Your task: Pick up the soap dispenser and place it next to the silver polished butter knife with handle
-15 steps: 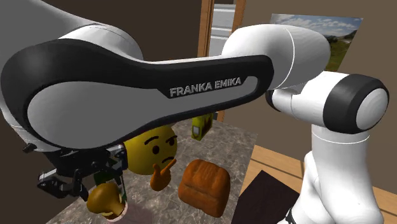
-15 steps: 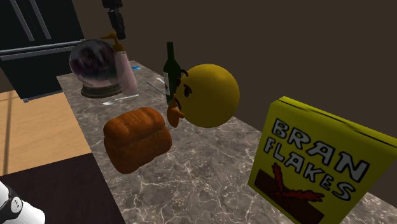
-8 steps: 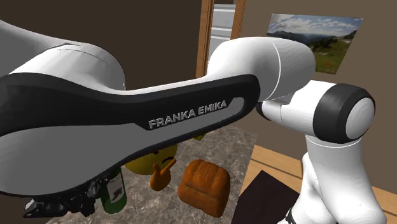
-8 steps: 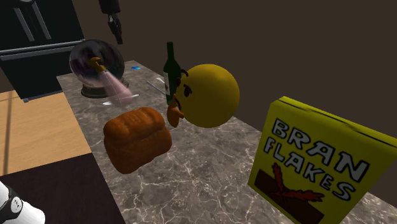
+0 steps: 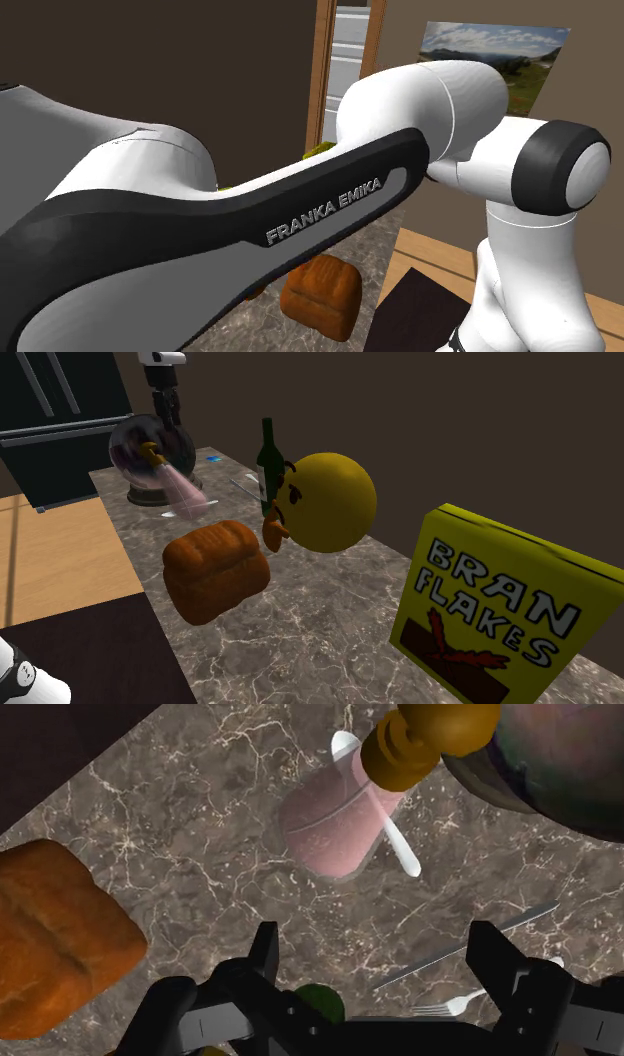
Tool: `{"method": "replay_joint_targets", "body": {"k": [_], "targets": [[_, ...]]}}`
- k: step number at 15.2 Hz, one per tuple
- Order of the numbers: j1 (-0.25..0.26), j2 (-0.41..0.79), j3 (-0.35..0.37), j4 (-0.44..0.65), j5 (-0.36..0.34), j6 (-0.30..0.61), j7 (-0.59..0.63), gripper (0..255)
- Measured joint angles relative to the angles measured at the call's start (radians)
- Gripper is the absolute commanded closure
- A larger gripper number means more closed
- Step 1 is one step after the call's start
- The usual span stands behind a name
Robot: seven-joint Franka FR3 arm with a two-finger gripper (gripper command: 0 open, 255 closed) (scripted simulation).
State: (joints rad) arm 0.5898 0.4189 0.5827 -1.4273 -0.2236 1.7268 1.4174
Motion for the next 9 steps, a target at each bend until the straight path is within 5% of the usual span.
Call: {"method": "replay_joint_targets", "body": {"k": [9], "targets": [[-0.001, -0.017, 0.073, -0.204, 0.167, 0.311, 0.099, 0]]}}
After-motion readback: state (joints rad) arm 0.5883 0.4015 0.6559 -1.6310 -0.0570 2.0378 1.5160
